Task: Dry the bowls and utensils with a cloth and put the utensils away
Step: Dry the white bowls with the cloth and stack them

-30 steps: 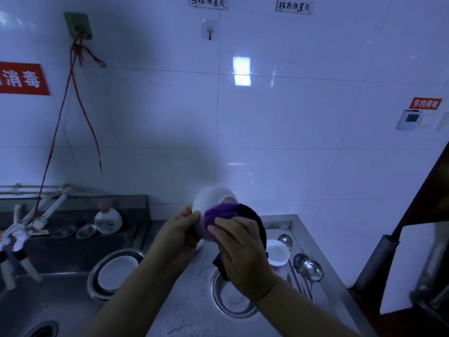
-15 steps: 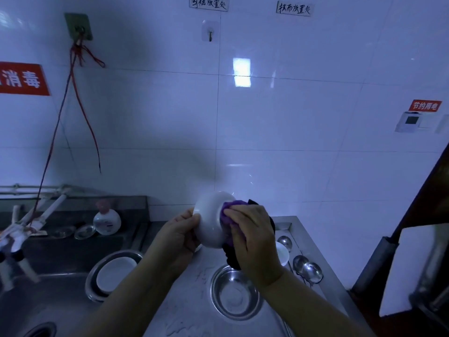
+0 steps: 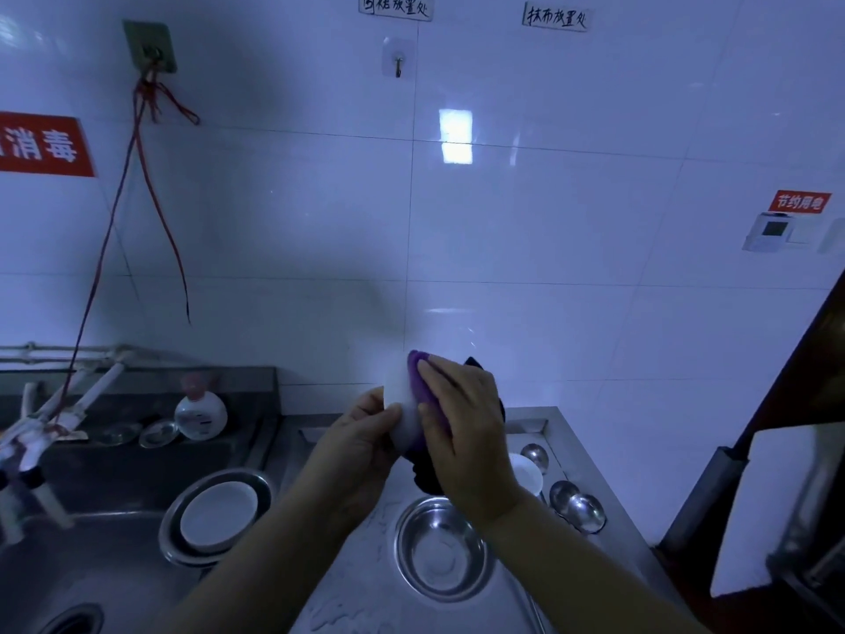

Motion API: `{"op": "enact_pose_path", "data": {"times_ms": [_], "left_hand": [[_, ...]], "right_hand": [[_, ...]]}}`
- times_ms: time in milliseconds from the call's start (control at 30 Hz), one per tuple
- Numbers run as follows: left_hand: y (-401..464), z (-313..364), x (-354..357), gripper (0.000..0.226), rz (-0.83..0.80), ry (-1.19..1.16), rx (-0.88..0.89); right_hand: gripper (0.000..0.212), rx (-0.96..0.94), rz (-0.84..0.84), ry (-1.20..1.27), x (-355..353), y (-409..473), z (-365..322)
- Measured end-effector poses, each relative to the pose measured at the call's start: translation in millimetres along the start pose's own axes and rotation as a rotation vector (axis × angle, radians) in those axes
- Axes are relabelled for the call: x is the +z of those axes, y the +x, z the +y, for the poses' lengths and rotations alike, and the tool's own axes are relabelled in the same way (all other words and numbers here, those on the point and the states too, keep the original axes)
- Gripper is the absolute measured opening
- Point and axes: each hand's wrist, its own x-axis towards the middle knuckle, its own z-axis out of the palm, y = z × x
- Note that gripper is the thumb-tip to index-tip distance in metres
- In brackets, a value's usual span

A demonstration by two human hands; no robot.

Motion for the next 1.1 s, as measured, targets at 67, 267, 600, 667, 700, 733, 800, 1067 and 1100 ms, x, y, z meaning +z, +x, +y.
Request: {"op": "enact_pose_path", "data": {"times_ms": [67,267,600,667,700,733,800,1067,1100], "left_hand": [[0,-2,0,0.019,0.030,-0.036,-0.057],[1,-2,-4,0.015,0.063,-0.208,-0.144],[0,6,8,0.017,0.124,-0.246,-0.148],[-2,3,10,0.015,0.107,-0.246,-0.171],[-3,2,10,0.016,0.100,-0.265,-0.185],[-4,0,9,0.020,0.098,-0.293,-0.195],[-4,-2,6,0.028,0.108,-0.338,-0.209],[-1,3,3,0.022,0.216,-0.503,-0.208],[-1,3,1,0.021,0.217,-0.522,-0.200]], "right_hand": [[0.033,0.001,-0.008,-0.019,3,-7,-3],[0.031,-0.243,0.016,-0.112,4,-30,4],[0.043,-0.474,-0.123,-0.198,-12,-48,25],[0.034,-0.421,-0.066,-0.166,-8,-39,20],[0.032,-0.402,-0.055,-0.155,-6,-36,18],[0.032,-0.393,-0.053,-0.150,-4,-34,17],[0.034,-0.406,-0.073,-0.173,-4,-35,17],[0.028,-0.376,0.006,-0.115,-10,-53,30],[0.023,-0.310,0.040,-0.066,-10,-53,30]]}}
